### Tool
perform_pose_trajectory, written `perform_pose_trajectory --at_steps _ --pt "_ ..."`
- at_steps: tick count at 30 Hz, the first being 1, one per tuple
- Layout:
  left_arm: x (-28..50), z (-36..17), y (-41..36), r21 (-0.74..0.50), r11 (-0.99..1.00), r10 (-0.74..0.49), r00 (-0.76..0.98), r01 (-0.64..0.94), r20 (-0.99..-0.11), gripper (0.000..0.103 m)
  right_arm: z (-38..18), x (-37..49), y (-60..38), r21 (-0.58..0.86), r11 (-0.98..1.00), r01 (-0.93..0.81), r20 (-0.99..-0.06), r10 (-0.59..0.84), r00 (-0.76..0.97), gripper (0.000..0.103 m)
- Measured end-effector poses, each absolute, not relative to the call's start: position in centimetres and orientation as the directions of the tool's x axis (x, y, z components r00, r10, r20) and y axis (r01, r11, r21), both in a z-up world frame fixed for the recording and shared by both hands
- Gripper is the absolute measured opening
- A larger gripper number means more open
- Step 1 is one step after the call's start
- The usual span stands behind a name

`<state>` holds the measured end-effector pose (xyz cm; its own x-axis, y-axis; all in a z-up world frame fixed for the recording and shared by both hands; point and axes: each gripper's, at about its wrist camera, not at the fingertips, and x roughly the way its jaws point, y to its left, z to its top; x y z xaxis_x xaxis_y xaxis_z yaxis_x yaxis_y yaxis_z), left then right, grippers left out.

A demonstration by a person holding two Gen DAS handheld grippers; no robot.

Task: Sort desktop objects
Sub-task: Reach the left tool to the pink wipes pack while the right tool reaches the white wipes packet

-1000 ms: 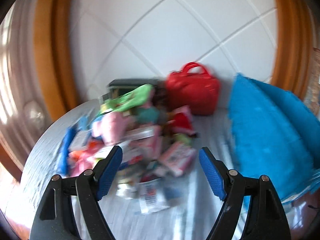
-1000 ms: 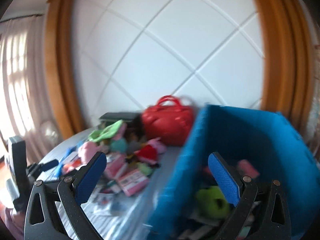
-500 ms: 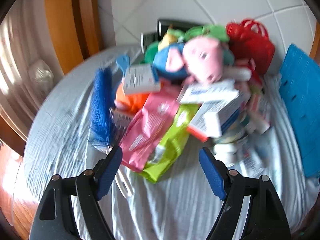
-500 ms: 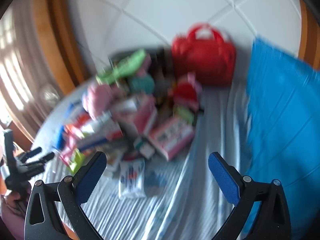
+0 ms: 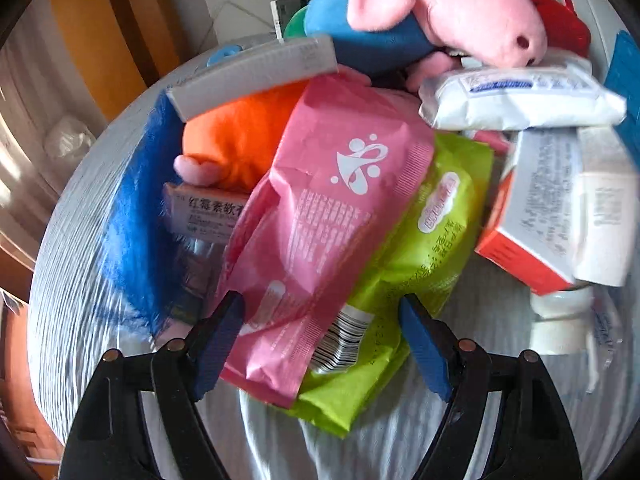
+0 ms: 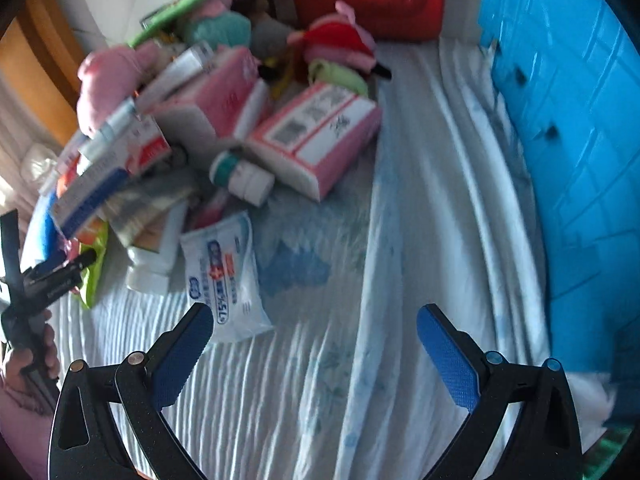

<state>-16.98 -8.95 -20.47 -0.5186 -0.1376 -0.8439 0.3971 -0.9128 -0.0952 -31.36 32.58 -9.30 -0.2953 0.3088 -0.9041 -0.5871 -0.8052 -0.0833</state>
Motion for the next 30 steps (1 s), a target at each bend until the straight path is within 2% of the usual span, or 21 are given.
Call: perform_pose_trajectory --at_steps 2,4,6,9,12,13,16,18,21,24,27,30 --pt "-17.3 -20.7 -8.9 -0.080 -0.921 -0.144 -0.524 0.382 -0.840 0.089 -10.4 -32.2 32.3 -0.088 -0.814 -0.575 -0.913 0.296 -0.279 0.103" --pt "-17.3 -20.9 -9.7 -0.121 -0.922 -0.099 -0.525 0.369 -0.845 0.094 -11.5 -33.3 31.7 -0.088 -0.826 -0.556 -0.922 0.279 -0.268 0.103" --pt "-17.4 -21.4 -10.8 -0.152 -0.922 -0.057 -0.513 0.355 -0.857 0.103 -12.5 -34.3 31.1 -0.089 -0.842 -0.533 -0.929 0.263 -0.260 0.103" --pt "-17.7 -22.0 -11.6 -0.187 -0.924 -0.009 -0.508 0.334 -0.861 0.103 -14.2 -35.8 30.1 -0.091 -0.861 -0.500 -0.940 0.241 -0.243 0.103" --pt "-17.9 -21.7 -11.0 -0.170 -0.938 -0.010 -0.511 0.304 -0.859 0.103 -15.8 -37.1 29.1 -0.107 -0.880 -0.462 -0.949 0.229 -0.215 0.103" --pt "-17.9 -21.8 -10.9 -0.172 -0.938 -0.007 -0.515 0.300 -0.857 0.101 -16.2 -37.4 28.9 -0.114 -0.884 -0.454 -0.951 0.229 -0.208 0.103" --pt "-16.7 -21.4 -10.8 -0.214 -0.921 0.006 -0.536 0.327 -0.844 0.084 -17.4 -38.0 28.5 -0.132 -0.888 -0.440 -0.955 0.232 -0.183 0.103" --pt "-15.1 -20.8 -10.5 -0.241 -0.909 0.014 -0.554 0.340 -0.832 0.061 -17.9 -37.8 28.5 -0.139 -0.883 -0.449 -0.957 0.237 -0.169 0.103" --pt "-13.0 -20.5 -10.0 -0.282 -0.894 0.045 -0.555 0.349 -0.831 0.045 -17.8 -37.2 28.3 -0.173 -0.883 -0.437 -0.947 0.271 -0.173 0.103" --pt "-11.5 -21.0 -9.5 -0.320 -0.878 0.089 -0.536 0.355 -0.839 0.045 -17.4 -36.8 28.6 -0.171 -0.876 -0.451 -0.948 0.271 -0.166 0.100" --pt "-10.3 -21.0 -8.9 -0.332 -0.873 0.103 -0.531 0.357 -0.841 0.044 -16.0 -36.4 28.5 -0.186 -0.867 -0.463 -0.935 0.301 -0.189 0.066" --pt "-9.2 -20.6 -8.4 -0.334 -0.870 0.097 -0.537 0.364 -0.838 0.040 -15.4 -36.0 28.4 -0.188 -0.869 -0.457 -0.937 0.298 -0.180 0.063"
